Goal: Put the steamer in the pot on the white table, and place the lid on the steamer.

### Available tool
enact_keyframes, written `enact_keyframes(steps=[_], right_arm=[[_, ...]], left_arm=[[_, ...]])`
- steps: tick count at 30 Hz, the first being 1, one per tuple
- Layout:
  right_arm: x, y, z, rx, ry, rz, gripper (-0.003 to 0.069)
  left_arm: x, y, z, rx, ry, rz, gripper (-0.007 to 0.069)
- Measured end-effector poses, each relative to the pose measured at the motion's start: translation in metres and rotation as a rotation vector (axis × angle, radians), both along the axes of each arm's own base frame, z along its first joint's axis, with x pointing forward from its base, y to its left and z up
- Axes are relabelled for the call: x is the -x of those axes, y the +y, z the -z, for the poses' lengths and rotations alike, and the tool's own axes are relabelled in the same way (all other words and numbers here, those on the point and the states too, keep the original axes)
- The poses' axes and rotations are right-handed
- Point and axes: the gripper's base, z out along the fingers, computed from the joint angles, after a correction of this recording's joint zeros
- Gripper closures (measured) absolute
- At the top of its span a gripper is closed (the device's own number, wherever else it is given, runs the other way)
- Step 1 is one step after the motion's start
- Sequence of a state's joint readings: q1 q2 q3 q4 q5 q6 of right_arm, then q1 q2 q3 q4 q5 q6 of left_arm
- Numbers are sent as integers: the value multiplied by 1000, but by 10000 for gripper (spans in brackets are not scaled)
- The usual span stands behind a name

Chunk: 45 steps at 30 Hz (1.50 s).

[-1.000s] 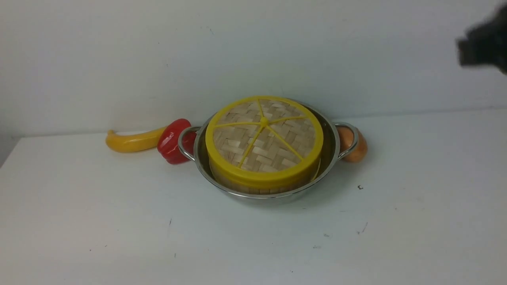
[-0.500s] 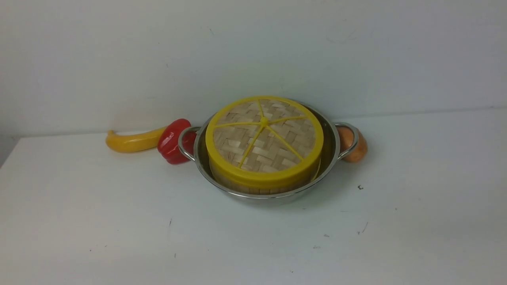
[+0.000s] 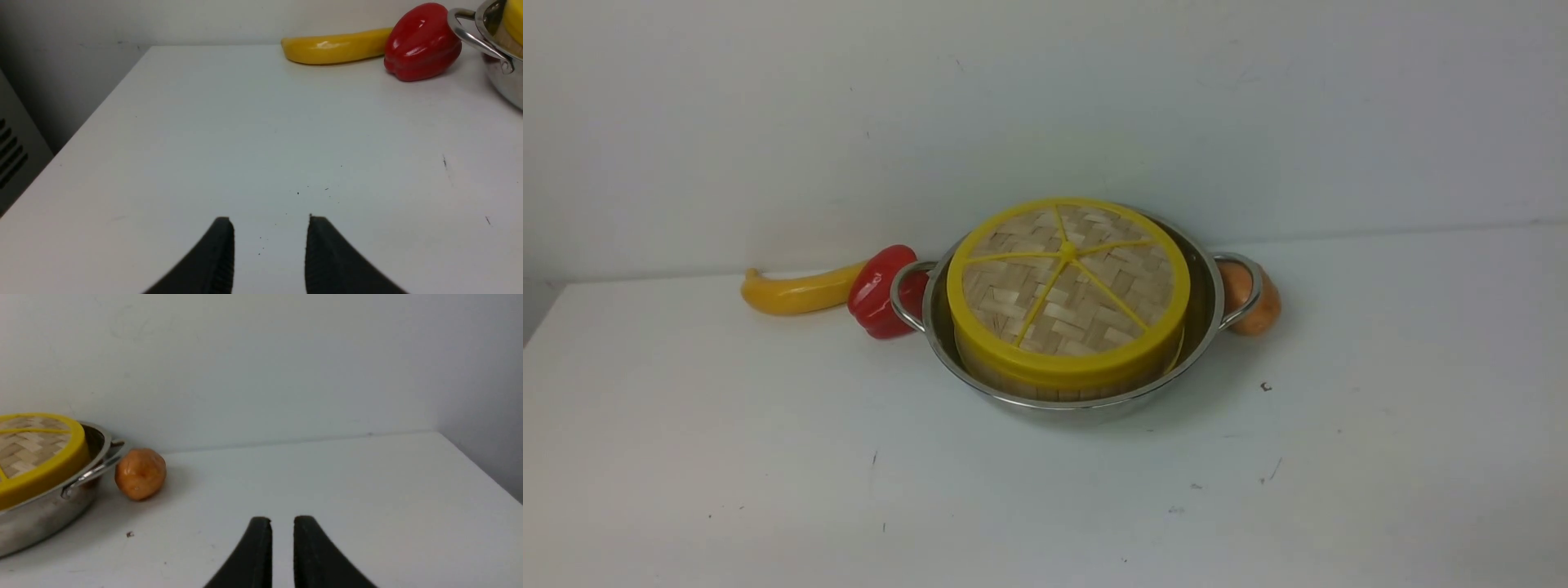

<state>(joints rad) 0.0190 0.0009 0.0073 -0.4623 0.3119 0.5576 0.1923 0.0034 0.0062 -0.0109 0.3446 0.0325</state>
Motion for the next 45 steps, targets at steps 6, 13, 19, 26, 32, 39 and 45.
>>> enact_keyframes(steps=[6,13,19,26,32,39,45], right_arm=[[0,-1,3,18,35,9,545],[0,-1,4,121,51,-8,512],[0,0,4,81,50,-14,491],[0,2,4,57,48,-31,473],[0,7,5,108,55,-101,456],[0,9,5,142,57,-123,442],[0,9,5,144,57,-124,427]], left_arm=[[0,0,0,0,0,0,384],[0,0,0,0,0,0,384],[0,0,0,0,0,0,384],[0,0,0,0,0,0,384],[0,0,0,0,0,0,384],[0,0,0,0,0,0,384],[0,0,0,-1,0,0,384]])
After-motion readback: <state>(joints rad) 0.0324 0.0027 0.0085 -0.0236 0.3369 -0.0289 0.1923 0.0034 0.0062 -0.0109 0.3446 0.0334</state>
